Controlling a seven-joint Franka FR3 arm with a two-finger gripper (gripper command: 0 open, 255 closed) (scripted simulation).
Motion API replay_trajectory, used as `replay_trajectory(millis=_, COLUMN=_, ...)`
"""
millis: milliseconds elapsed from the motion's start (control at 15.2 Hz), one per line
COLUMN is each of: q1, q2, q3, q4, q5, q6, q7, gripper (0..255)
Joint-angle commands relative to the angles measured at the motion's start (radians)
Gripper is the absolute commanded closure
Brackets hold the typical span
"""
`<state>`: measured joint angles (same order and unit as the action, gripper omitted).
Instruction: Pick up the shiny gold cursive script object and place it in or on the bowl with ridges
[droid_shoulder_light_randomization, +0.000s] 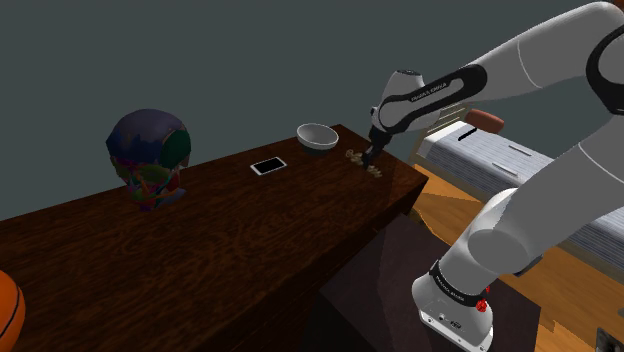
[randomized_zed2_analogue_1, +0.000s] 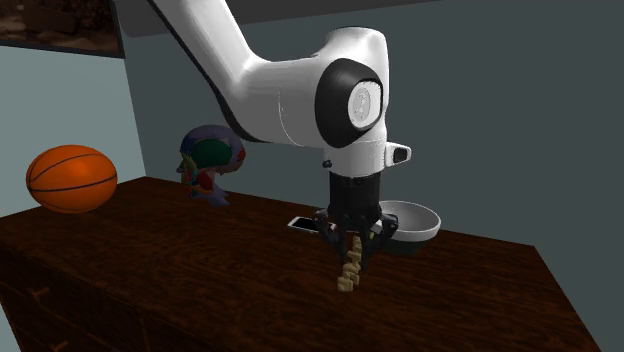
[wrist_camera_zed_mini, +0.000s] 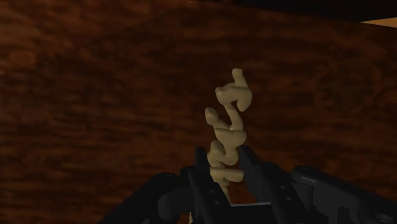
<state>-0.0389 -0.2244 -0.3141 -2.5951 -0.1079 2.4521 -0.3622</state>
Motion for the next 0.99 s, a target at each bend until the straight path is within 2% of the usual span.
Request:
replay_trajectory(millis=0, q1=-0.002, q2=-0.024, q3=0.004, q4=0.011, q5=-0.006, q6=-0.035, q7=0.005, gripper=255)
replay_trajectory(millis=528, q1=-0.007, q2=-0.095, q3=0.017, q4=0.059, q5=-0.017, q6=-0.153, q7=0.016, gripper=255)
replay_trajectory(millis=924, q1=0.03, q2=0.146, q3=0.001, q4=0.309, q5=0.074, q6=-0.168, q7=-0.033, gripper=255)
